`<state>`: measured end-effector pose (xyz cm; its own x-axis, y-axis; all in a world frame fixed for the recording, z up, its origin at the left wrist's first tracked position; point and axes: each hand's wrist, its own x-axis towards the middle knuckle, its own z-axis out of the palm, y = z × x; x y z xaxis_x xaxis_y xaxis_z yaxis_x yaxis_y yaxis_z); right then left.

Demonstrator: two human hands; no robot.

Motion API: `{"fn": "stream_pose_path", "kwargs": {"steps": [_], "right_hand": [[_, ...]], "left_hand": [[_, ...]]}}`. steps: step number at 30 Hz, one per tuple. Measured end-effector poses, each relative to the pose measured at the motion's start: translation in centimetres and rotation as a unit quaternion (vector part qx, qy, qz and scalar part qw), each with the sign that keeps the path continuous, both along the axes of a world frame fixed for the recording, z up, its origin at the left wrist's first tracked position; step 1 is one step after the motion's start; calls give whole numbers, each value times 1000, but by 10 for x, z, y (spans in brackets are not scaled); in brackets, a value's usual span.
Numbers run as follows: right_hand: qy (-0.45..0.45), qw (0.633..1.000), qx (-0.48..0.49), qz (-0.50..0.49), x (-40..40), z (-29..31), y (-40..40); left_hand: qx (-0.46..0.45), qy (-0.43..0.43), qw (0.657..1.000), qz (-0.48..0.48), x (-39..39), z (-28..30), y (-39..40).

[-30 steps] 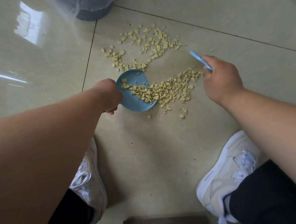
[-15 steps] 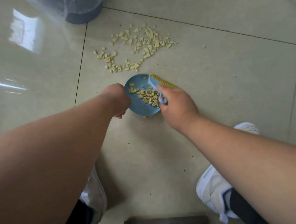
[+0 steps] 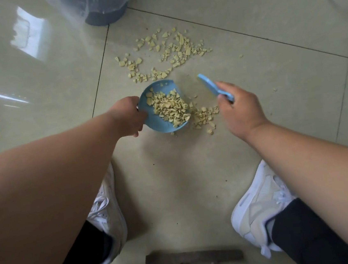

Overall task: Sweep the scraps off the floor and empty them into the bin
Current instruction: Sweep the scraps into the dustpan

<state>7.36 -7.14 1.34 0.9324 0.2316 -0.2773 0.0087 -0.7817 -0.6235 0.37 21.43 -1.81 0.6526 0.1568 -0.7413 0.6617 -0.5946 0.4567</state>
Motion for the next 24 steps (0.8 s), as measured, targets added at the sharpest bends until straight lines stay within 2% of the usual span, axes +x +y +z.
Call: {"fn": "stream_pose_path", "kwargs": {"steps": [3,8,16,24], "right_hand": [[7,996,-31,-78,8,-1,-32],[16,990,-94,-108,1,-5,-62],[29,991,-119,-46,-35,-18,-36],[18,992,-118,30,-57,-23,3]], "left_hand": [[4,-6,999,-34,-10,-5,19],[38,5,996,-81,-20,-10,52],[99,28,989,-106,-36,-7,96],[126,47,986,-99,-36,-1,106]]}}
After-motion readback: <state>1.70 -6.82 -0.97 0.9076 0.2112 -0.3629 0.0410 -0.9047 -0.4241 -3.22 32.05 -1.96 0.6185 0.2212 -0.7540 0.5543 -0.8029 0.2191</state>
